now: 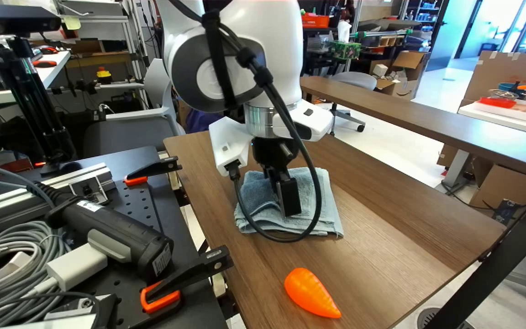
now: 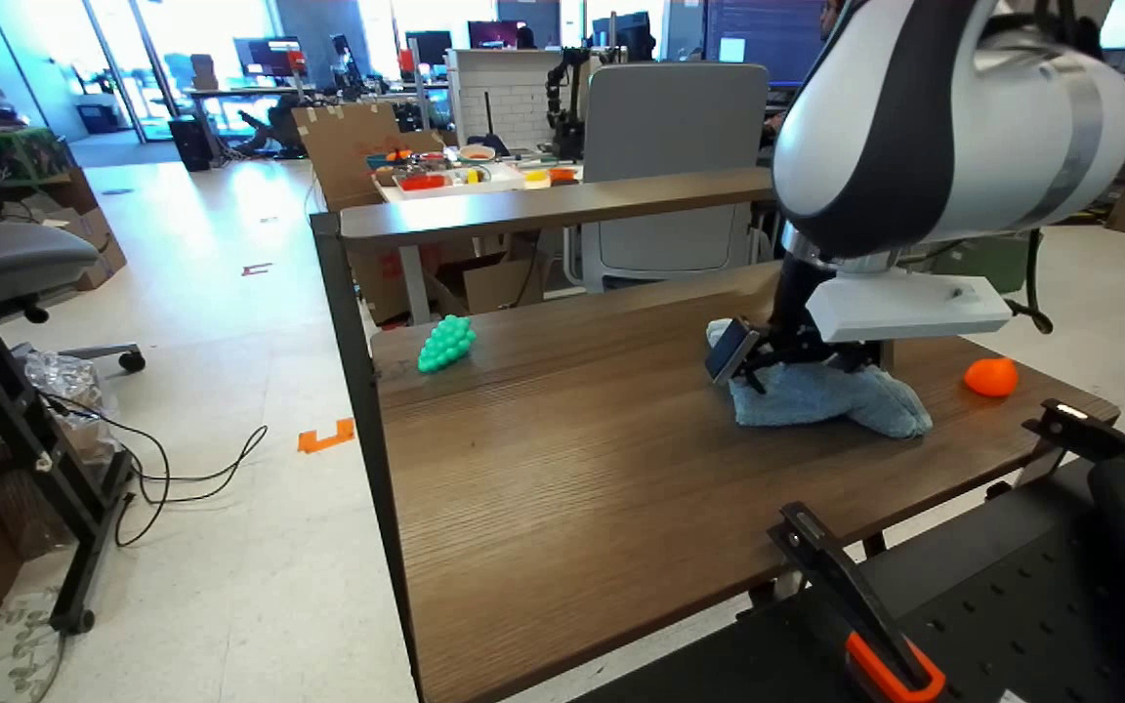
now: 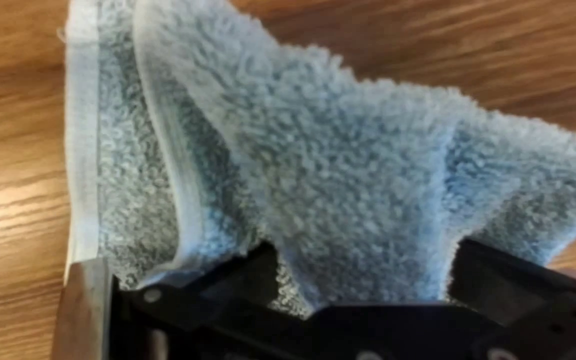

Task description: Use the towel to wipe the table

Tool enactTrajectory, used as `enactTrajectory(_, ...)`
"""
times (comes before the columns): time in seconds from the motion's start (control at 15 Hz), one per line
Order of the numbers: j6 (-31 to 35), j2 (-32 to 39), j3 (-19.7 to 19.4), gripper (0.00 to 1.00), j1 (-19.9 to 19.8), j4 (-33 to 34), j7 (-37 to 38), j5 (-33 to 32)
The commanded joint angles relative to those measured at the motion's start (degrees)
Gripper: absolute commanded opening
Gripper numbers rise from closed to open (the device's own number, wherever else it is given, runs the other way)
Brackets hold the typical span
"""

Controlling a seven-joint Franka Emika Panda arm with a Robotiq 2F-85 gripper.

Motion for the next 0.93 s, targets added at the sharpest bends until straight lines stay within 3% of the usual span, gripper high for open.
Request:
enactTrajectory(0.0,3.33,2.63,1.18,1.0,0.23,1.33,0.72,0.46)
enactTrajectory(0.2,0.25,2.74,2.93,1.0,-1.55,6.65,3.26,2.92)
enactTrajectory(0.4,-3.48,-1.01,4.45,1.0,-3.45,7.69,3.82,4.73)
enactTrajectory(0.6,-6.08,-7.38,4.44,1.0,-4.96,4.76,2.37,4.94)
enactTrajectory(0.87,-9.69,-16.62,8.47,1.0,-11.06,0.42,-1.54,8.23)
